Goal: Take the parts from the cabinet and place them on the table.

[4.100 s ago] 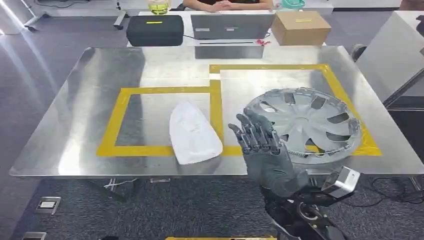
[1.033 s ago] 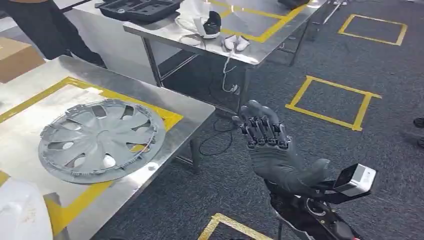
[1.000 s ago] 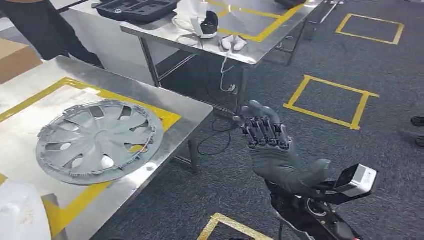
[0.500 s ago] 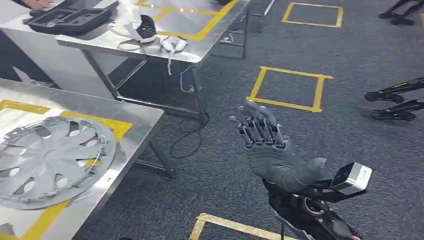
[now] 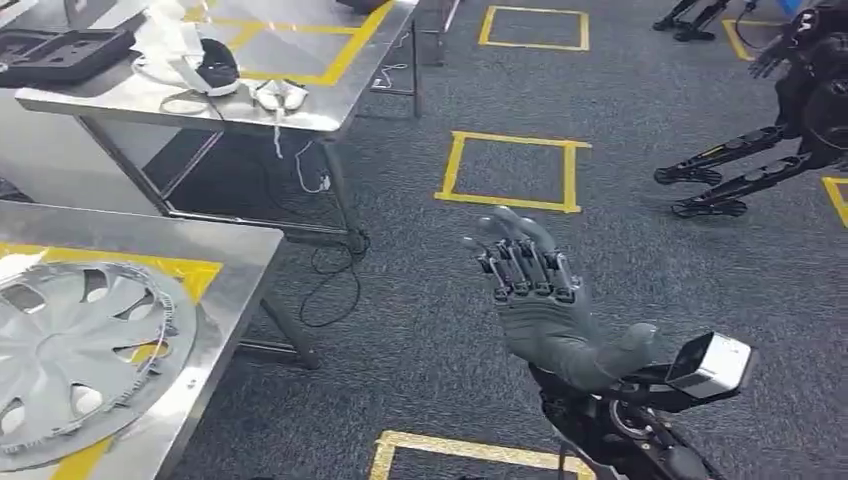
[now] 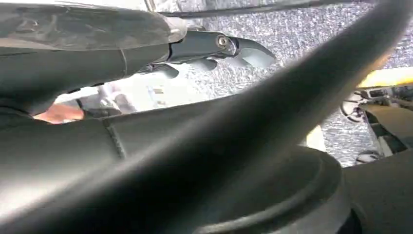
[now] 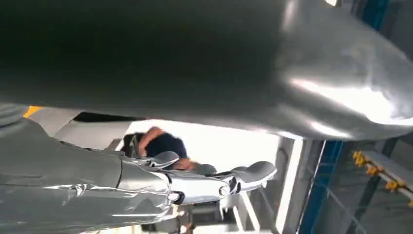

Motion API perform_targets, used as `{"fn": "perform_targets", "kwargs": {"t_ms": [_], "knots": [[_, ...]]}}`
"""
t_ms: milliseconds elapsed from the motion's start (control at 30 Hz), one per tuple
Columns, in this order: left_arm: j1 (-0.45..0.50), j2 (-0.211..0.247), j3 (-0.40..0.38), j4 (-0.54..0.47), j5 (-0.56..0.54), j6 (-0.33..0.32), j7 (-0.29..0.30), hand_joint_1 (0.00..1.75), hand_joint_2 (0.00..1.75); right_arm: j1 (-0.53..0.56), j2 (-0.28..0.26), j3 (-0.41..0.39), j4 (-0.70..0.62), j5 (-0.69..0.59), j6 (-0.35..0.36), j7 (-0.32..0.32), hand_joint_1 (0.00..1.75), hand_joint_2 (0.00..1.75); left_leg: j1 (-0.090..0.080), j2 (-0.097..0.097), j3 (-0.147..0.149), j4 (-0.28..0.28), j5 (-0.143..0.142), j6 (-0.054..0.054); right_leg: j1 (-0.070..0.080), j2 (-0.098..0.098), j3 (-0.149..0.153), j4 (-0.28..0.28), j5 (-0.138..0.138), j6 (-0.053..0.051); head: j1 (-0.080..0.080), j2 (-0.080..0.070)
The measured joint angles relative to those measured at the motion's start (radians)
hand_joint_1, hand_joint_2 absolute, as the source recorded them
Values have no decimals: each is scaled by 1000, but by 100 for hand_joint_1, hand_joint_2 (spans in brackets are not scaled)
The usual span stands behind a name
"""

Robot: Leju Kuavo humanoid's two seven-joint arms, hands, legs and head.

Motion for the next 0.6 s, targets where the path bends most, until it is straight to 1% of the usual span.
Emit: {"fn": "perform_targets", "kwargs": {"t_ms": [33, 67, 100, 133, 167, 200, 233, 267, 300, 333, 367, 400, 433, 467, 500, 533, 567, 600], "knots": [[0, -1, 0, 0, 0, -1, 2, 0, 0, 0, 0, 0, 2, 0, 0, 0, 0, 0, 1, 14, 3, 0, -3, -2, -4, -4, 23, -46, 34, 2, 4, 0], [-1, -3, 0, 0, 0, -1, 2, 0, 0, 0, 0, 0, 2, 0, 2, 0, 0, 0, 3, 25, 8, 0, -6, -6, -6, -11, 67, -127, 78, 3, 8, 0], [-1, -3, 0, 0, 0, -1, 2, 0, 0, 0, 0, 0, 2, 0, 2, -1, 0, 0, 4, 35, 15, 1, -11, -11, -9, -35, 123, -232, 125, 4, 12, 0], [-1, -2, 0, 0, 0, -1, 2, 0, 0, -1, 0, 0, 2, 0, 2, -1, 0, 0, 1, 43, 21, 1, -16, -18, -5, -89, 157, -303, 125, 8, 19, 0], [-2, 0, 0, 0, 0, -1, 2, 0, 0, -4, 0, 0, 2, 0, 3, -2, 0, 0, -8, 51, 20, 9, -20, -24, 8, -99, 171, -316, 121, -4, 28, 0], [-2, 0, 0, 0, 0, -2, 2, 0, 0, -4, 0, 0, 2, 0, 3, -2, 0, 0, -10, 59, 19, 6, -18, -27, 3, -87, 165, -310, 123, -16, 22, 0], [-2, 0, 0, 0, 0, -2, 2, 0, 0, -2, 0, -1, 3, 0, 3, -2, 0, 0, -11, 71, 21, 5, -17, -30, 7, -75, 161, -310, 124, -20, 10, 0], [-4, 0, 0, 0, 1, -2, 2, 0, 0, -1, 0, -1, 3, 0, 3, -2, 0, 0, -9, 87, 25, 1, -16, -35, 10, -59, 157, -310, 126, -28, 8, 0], [-6, -1, 0, 0, 2, -2, 4, 0, 0, -2, 1, -1, 2, 0, 4, -3, 0, 0, -7, 92, 27, 3, -23, -43, 7, -45, 160, -317, 130, -37, 10, 0], [-8, -2, 0, 0, 3, -2, 4, 0, 0, -2, 1, -1, 2, 0, 7, -4, 0, 0, -1, 39, 23, 26, -45, -49, 3, -35, 161, -320, 134, -43, 5, 0], [-7, -3, 0, 0, 3, -2, 4, 0, 0, -6, 1, -2, 2, 0, 7, -5, 0, 0, -1, -6, -6, 88, -84, -47, 2, -27, 159, -321, 136, -50, -5, 0], [-5, -4, 0, 0, 4, -2, 4, 0, 0, -6, 2, -1, 2, 0, 10, -6, 0, 0, -1, -27, -51, 178, -129, -47, 2, -15, 156, -321, 138, -54, -15, 0], [-5, -6, 0, 0, 4, -2, 5, 0, 0, -5, 2, 0, 3, 0, 11, -6, 0, 0, -2, -35, -96, 266, -163, -47, 4, -3, 154, -321, 139, -56, -23, 0], [-3, -6, 0, 0, 5, -2, 5, 0, 0, -5, 2, 0, 5, -1, 11, -6, 0, 0, -2, -38, -133, 333, -181, -46, 7, 10, 153, -321, 140, -58, -27, 0], [-2, -6, 0, 0, 5, -1, 5, 0, 0, -4, 2, 0, 6, -3, 11, -6, 0, 0, -2, -38, -151, 355, -173, -43, 9, 25, 152, -321, 141, -60, -30, 0], [0, -7, 0, 0, 6, 0, 8, 0, 0, -5, 2, 0, 6, -4, 11, -7, 0, 0, -3, -39, -142, 323, -140, -38, 11, 42, 152, -321, 142, -60, -32, 0], [0, -7, 0, 0, 6, 1, 8, 0, 0, -5, 2, 0, 6, -4, 11, -8, 0, 0, -4, -44, -110, 246, -90, -31, 12, 58, 153, -321, 144, -60, -37, 0], [0, -6, 0, 0, 7, 1, 8, 0, 0, -5, 2, 0, 6, -5, 12, -8, 0, 0, -6, -59, -67, 148, -39, -24, 12, 72, 154, -321, 145, -58, -40, 0]]}}
